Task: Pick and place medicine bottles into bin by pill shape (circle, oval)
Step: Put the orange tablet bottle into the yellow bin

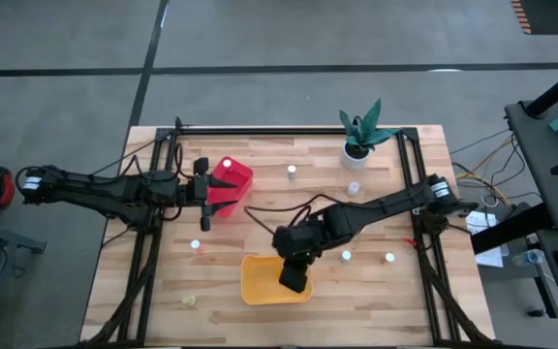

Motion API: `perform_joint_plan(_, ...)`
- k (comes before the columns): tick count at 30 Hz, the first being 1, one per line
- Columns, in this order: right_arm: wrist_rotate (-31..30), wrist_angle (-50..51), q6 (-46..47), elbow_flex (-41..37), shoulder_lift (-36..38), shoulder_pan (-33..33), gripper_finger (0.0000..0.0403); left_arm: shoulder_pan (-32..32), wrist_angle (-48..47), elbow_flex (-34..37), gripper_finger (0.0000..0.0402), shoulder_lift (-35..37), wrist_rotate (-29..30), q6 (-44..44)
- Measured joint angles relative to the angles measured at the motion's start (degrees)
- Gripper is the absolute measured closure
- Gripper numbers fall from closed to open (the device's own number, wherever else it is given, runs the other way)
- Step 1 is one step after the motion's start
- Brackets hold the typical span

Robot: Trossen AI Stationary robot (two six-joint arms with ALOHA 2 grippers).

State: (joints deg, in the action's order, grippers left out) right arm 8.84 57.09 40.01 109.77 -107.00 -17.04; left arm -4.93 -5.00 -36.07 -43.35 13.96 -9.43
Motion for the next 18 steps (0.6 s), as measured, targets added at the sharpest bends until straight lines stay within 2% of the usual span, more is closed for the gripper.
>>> perform_joint_plan(10,-5.9,21.5,-6.7,17.5,-12.2,-2.3,0.0298,0.0,0.0,0.0,0.0235,0.1,0.0,0.0)
perform_joint_plan(18,-6.3,24.7,-10.7,23.1,-18.5,-2.5,0.0298,0.0,0.0,0.0,0.0235,0.0,0.0,-0.4)
